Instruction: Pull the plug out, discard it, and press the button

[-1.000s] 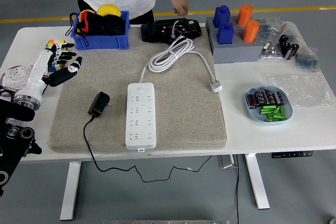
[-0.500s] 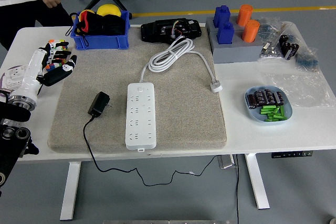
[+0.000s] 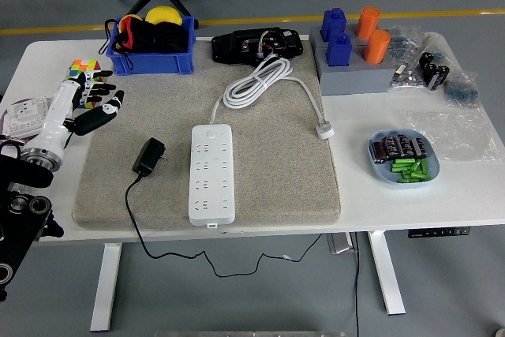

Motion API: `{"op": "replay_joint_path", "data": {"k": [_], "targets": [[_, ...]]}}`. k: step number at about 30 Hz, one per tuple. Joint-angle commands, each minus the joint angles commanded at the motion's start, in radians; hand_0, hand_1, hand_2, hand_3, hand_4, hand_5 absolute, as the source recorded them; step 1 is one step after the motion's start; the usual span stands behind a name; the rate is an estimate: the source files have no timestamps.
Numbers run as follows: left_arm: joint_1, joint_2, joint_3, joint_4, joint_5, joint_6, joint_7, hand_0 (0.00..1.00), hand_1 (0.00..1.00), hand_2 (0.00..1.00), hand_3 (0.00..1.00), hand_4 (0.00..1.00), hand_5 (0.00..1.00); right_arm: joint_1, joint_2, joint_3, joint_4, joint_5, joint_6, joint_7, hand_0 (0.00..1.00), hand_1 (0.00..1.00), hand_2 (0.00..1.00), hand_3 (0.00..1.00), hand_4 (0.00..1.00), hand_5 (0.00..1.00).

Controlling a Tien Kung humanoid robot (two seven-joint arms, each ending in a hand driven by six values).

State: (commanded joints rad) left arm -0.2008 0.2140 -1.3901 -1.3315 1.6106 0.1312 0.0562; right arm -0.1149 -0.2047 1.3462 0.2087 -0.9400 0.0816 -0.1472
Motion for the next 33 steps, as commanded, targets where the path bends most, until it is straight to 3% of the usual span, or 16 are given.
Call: {"op": "replay_joint_path", "data": {"k": [33], "targets": [[-0.001, 0.0, 0.016, -0.018, -0.01, -0.016, -0.003, 0.667, 0.678, 0.66, 0.782, 0.633, 0.309, 0.013, 0.012, 0.007, 0.014, -0.004, -0.002, 0.001, 0.753, 0.686, 0.669, 0.671, 0.768, 0.672]]}}
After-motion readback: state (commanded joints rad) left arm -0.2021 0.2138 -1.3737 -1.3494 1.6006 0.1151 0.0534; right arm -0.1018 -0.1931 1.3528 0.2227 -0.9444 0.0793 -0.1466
